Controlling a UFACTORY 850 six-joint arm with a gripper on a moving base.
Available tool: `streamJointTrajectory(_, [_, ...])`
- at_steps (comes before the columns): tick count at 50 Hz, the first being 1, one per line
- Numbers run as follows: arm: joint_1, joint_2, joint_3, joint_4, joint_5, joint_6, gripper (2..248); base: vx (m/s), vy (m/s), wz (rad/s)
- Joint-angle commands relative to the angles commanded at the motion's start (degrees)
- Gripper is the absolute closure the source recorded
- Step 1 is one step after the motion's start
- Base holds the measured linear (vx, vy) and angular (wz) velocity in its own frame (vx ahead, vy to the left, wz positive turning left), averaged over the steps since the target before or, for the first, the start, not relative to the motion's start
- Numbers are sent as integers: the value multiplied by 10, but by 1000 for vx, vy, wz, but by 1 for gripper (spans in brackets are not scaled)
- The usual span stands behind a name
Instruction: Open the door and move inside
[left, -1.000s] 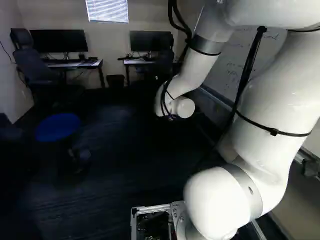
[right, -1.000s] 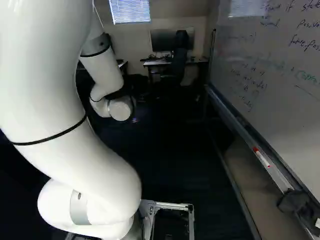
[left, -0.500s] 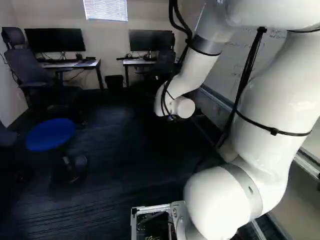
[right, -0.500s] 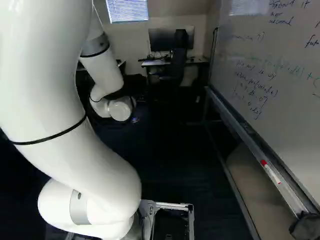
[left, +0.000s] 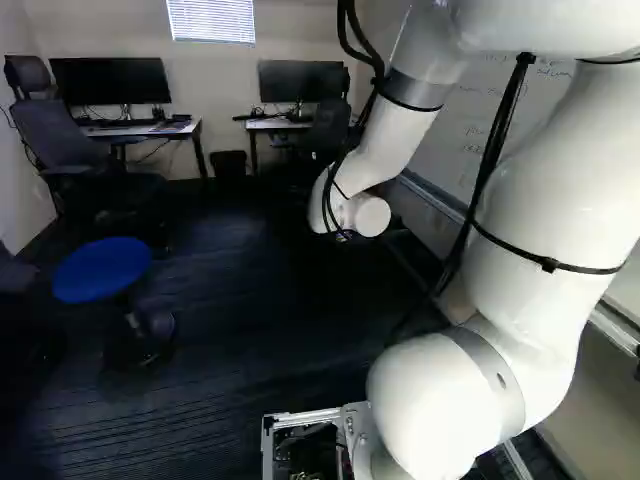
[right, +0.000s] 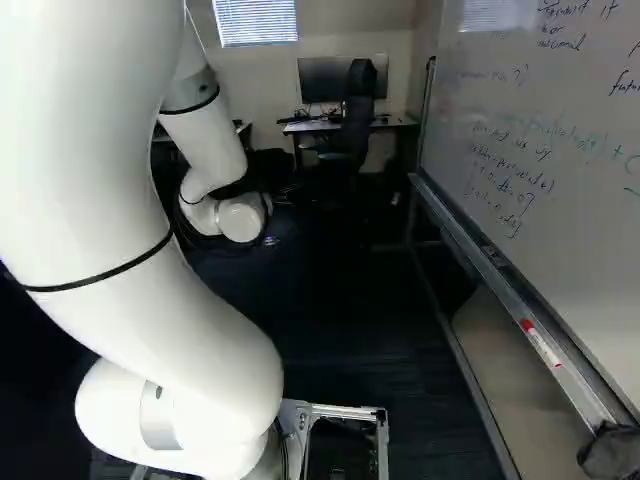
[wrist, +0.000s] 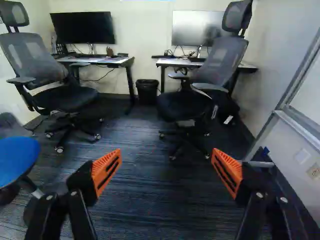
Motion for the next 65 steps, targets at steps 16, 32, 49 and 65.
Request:
streamJointTrajectory(16, [-8, 20, 22, 3, -3, 0, 3, 0, 0, 0])
streamJointTrajectory(32, [-23, 55, 61, 8, -9, 0, 3, 0, 0, 0])
streamJointTrajectory(49, [-45, 108, 119, 16, -18, 0, 3, 0, 0, 0])
streamJointTrajectory(65, [-64, 152, 167, 23, -25, 0, 3, 0, 0, 0])
